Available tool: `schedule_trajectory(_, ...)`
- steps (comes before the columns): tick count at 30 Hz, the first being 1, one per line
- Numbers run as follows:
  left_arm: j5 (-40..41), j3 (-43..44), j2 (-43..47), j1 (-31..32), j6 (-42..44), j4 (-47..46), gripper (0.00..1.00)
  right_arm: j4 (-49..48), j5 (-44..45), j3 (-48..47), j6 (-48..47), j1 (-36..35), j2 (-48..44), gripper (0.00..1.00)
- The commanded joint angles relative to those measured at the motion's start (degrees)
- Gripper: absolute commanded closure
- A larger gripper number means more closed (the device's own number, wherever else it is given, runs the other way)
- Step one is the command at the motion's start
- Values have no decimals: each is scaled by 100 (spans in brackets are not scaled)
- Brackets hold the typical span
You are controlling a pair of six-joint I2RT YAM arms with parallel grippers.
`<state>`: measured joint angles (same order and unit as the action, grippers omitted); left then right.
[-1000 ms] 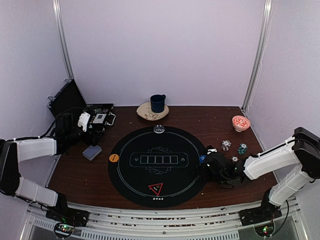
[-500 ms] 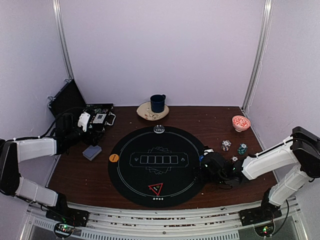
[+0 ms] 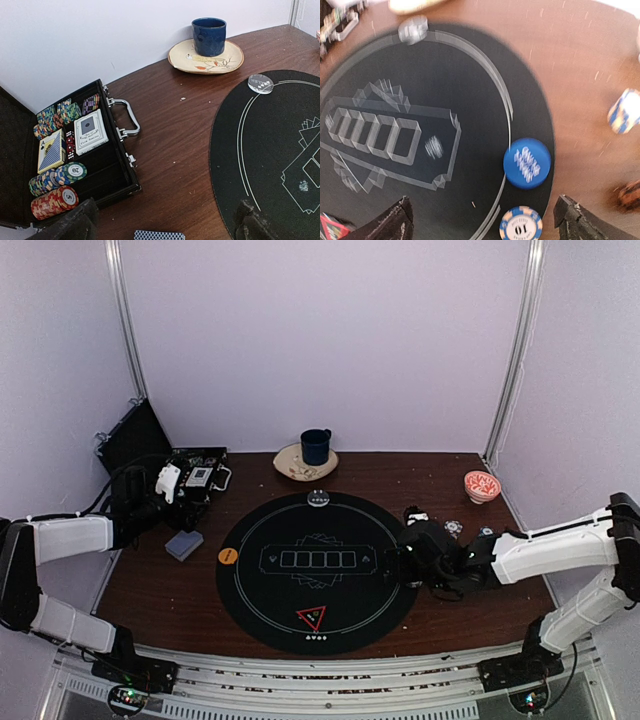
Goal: Distribute texas hold em gaming equipment
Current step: Adjust the poker chips pile on the poker table mat, then pick up the pile of poker chips from the pile of poker chips.
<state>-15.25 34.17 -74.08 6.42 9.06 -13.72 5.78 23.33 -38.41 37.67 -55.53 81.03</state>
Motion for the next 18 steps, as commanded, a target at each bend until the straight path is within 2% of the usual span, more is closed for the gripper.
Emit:
schedule_trajectory(1, -16, 151, 43, -50, -27, -228, 2, 1097, 982, -698, -58, 153, -192, 0)
schedule_trajectory(6, -31, 160, 26, -49, -27, -224, 2, 1481, 1167, -1174, -196, 781, -188, 0)
schedule_trajectory(18, -31, 177, -62, -46, -28, -220, 2, 1020, 199, -883, -890, 2366, -163, 0)
